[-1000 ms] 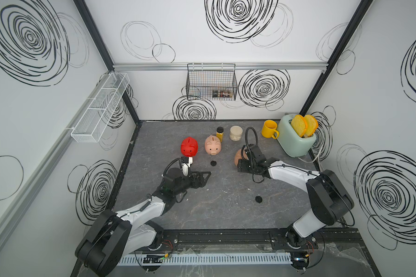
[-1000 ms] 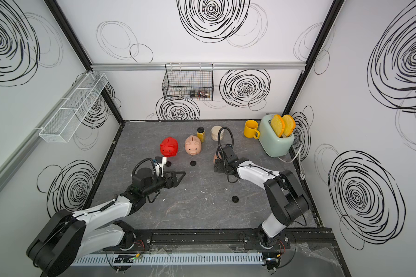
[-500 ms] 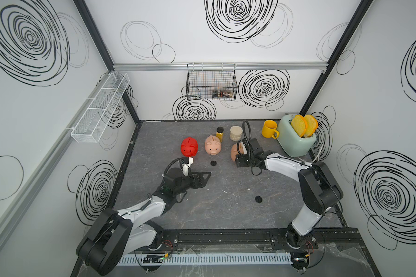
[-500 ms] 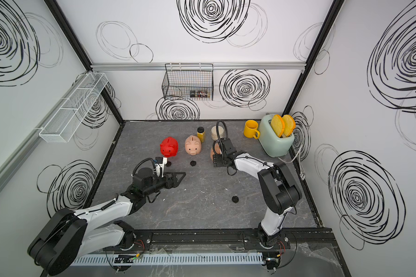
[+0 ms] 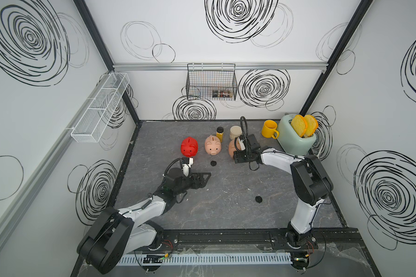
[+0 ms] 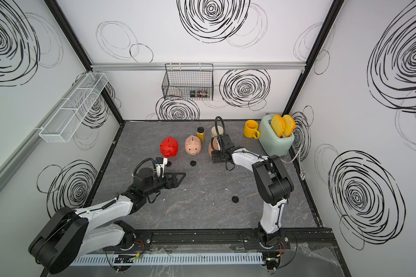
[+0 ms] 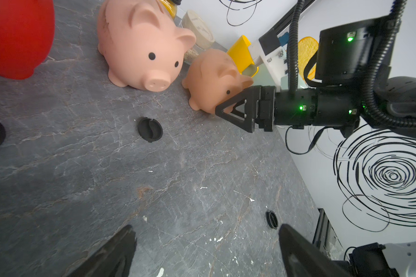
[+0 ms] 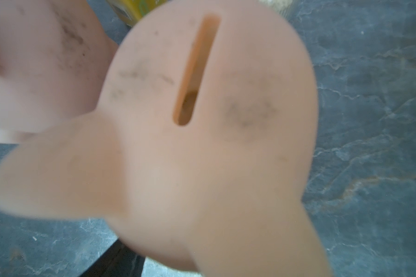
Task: Open piggy banks
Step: Move the piggy bank to the center of the board.
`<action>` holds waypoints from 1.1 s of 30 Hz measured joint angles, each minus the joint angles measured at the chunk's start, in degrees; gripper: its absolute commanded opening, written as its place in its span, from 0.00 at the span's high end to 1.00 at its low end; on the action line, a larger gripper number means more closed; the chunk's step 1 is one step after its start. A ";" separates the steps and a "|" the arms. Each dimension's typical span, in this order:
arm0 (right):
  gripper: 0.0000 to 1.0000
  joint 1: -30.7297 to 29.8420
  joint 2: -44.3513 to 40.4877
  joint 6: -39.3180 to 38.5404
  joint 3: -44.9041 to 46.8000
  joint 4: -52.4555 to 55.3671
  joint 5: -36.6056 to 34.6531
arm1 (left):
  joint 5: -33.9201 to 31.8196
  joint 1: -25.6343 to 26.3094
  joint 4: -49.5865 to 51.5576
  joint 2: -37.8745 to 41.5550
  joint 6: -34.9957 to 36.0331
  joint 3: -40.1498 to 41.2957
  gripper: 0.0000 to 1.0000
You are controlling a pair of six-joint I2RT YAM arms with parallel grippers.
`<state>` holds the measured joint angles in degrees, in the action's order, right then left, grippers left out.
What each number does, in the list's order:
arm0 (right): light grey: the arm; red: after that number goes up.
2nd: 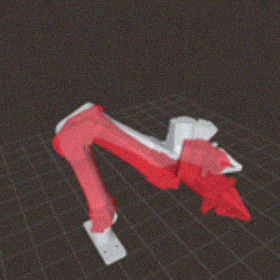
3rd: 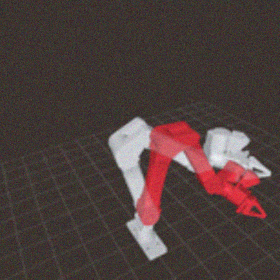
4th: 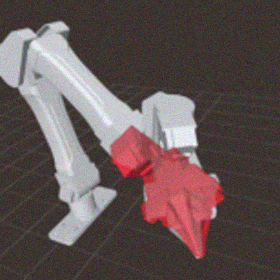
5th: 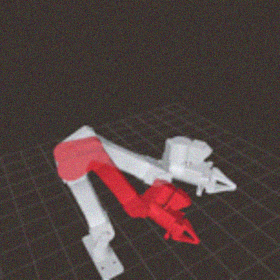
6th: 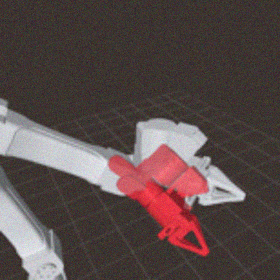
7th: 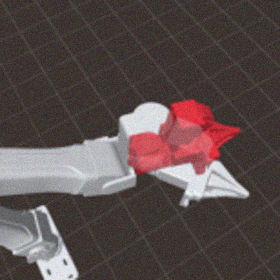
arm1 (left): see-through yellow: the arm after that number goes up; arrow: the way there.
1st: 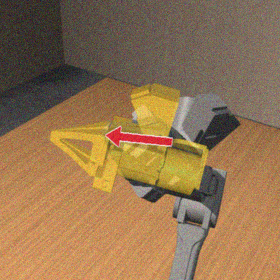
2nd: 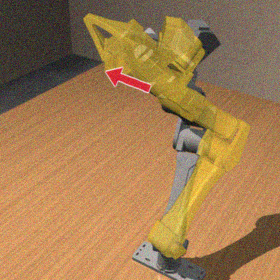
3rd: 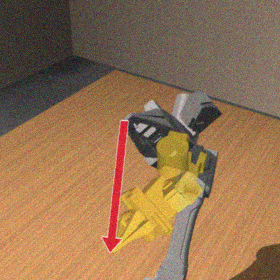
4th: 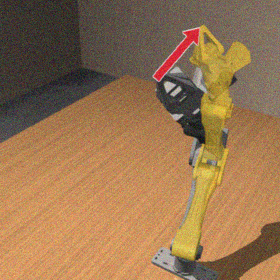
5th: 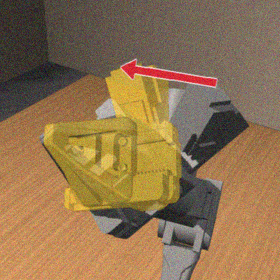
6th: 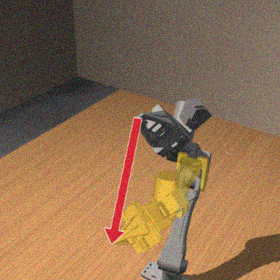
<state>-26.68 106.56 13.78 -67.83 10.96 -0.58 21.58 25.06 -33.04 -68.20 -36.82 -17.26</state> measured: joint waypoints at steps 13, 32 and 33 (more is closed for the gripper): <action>0.25 0.92 2.36 -0.94 -4.81 1.36 0.85 | -1.01 0.00 1.25 -0.48 0.83 -0.20 0.04; 0.23 -0.92 -10.34 4.07 -0.92 4.02 2.32 | -7.28 7.80 7.26 2.08 4.85 -3.17 0.04; 0.23 -1.31 -12.37 5.35 0.57 4.24 1.68 | -7.52 9.57 7.28 1.99 5.20 -3.67 0.04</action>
<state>-27.99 94.19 19.14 -67.26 15.20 1.10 14.06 34.63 -25.76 -66.22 -31.62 -20.93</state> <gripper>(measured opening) 0.778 0.961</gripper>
